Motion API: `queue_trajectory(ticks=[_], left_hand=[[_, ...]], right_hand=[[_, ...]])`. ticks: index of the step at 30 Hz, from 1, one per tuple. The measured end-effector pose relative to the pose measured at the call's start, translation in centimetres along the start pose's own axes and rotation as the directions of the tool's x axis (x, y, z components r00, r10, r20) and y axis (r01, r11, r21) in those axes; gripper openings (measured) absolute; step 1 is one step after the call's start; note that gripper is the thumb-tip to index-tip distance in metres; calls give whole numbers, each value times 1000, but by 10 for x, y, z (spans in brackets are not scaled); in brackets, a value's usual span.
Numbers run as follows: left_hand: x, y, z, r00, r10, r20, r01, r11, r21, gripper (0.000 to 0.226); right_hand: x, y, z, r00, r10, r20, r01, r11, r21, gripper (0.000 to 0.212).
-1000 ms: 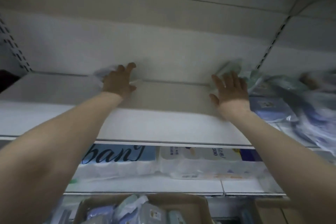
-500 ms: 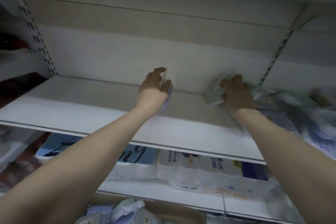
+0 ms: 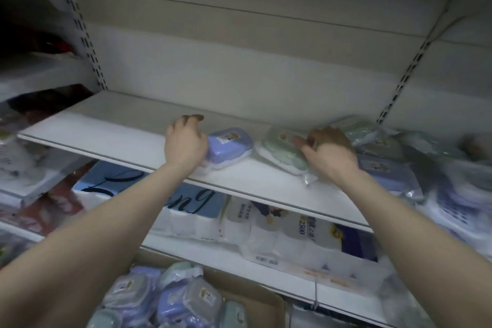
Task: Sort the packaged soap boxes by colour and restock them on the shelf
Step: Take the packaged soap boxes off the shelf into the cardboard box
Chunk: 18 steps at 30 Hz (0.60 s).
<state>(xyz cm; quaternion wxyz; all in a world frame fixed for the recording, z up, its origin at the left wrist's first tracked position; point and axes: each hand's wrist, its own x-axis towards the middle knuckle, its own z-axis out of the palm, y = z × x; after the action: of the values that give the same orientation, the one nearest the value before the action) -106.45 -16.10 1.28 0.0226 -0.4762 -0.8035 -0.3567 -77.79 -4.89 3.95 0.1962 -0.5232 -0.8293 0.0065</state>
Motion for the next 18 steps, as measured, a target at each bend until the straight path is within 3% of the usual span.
queue_trajectory(ticks=[1,3,5,7,12,18], left_hand=[[-4,4,2,995,97,20,-97,995,17,50],[-10,12,7,965,181,189,-194,980,52,60],[-18,13,14,936,168,310,-226,961,161,74],[-28,11,17,947,151,285,-228,939,259,80],[-57,10,13,986,87,145,-129,944,305,74],[-107,-6,-5,984,176,31,-179,970,163,76]], right_hand=[[2,-1,0,1000,-20,4,19,1000,13,60],[8,-6,4,988,-80,131,73,996,56,67],[8,-12,11,947,-116,298,82,989,125,75],[3,-15,18,919,-147,365,114,987,112,81],[-34,-19,26,961,-142,237,162,985,-66,78],[-96,-27,28,992,-124,3,124,992,26,81]])
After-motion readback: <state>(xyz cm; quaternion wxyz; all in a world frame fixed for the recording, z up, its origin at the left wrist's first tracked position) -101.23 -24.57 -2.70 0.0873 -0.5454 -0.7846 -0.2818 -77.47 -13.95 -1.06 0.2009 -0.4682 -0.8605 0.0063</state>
